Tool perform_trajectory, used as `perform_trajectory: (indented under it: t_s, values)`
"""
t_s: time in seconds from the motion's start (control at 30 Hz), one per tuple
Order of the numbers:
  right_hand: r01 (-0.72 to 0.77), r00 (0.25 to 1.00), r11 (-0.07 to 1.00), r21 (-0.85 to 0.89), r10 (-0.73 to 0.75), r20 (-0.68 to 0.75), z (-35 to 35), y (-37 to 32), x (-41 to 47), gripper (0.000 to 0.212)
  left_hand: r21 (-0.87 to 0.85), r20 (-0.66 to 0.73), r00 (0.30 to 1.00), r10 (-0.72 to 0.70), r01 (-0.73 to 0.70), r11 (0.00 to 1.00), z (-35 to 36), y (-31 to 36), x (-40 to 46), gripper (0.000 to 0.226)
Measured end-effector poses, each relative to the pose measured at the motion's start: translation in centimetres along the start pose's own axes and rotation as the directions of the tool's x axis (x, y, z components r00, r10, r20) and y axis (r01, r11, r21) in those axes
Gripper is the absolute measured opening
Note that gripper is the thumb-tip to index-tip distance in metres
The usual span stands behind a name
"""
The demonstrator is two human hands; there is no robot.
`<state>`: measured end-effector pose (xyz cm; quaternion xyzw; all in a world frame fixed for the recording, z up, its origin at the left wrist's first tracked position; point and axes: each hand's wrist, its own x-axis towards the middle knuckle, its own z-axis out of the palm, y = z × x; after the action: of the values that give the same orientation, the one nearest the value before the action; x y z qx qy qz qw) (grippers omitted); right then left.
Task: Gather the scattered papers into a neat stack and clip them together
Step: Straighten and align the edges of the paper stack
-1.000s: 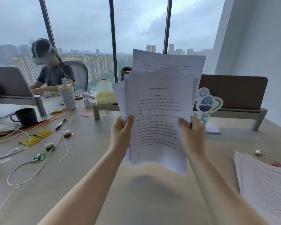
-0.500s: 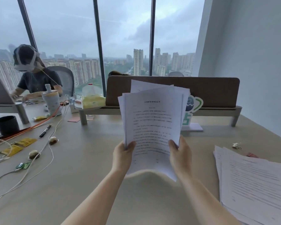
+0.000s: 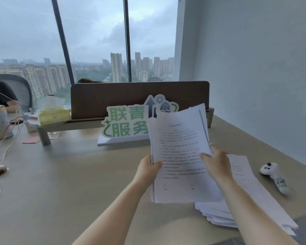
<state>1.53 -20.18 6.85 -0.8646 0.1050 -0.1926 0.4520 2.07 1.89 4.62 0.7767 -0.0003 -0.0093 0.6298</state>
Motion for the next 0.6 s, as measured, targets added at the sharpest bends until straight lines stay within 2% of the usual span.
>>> perform_trajectory:
  t_s: [0.1, 0.2, 0.27, 0.33, 0.43, 0.53, 0.6]
  values:
    - [-0.071, 0.997, 0.994, -0.081, 0.068, -0.033, -2.7, 3.0, 0.9, 0.016, 0.004, 0.069, 0.997, -0.033, 0.033, 0.999, 3.6, -0.2, 0.3, 0.020]
    - [-0.125, 0.992, 0.986, -0.108, 0.123, -0.026, -5.0, 5.2, 1.2, 0.010, 0.023, 0.106, 0.992, -0.072, 0.070, 0.997, 6.9, -0.6, 0.8, 0.018]
    - [-0.178, 0.984, 0.978, -0.113, 0.176, -0.026, -6.1, 6.7, 1.5, 0.017, 0.042, 0.120, 0.989, -0.087, 0.083, 0.996, 8.8, -1.0, 1.0, 0.017]
    - [-0.216, 0.976, 0.968, -0.129, 0.216, -0.013, -7.0, 7.8, 1.7, 0.022, 0.080, 0.116, 0.988, -0.102, 0.093, 0.992, 10.4, -1.2, 1.2, 0.015]
    - [-0.254, 0.966, 0.951, -0.177, 0.259, 0.005, -8.0, 9.2, 2.0, 0.016, 0.132, 0.119, 0.985, -0.124, 0.108, 0.985, 12.1, -1.5, 1.4, 0.008]
    - [-0.295, 0.948, 0.913, -0.281, 0.316, 0.033, -8.3, 10.8, 2.4, 0.012, 0.212, 0.125, 0.984, -0.127, 0.099, 0.972, 13.2, -2.0, 1.6, 0.012]
    - [-0.325, 0.931, 0.875, -0.359, 0.362, 0.039, -8.1, 12.1, 2.8, 0.017, 0.289, 0.123, 0.985, -0.118, 0.078, 0.954, 13.6, -2.2, 1.5, 0.014]
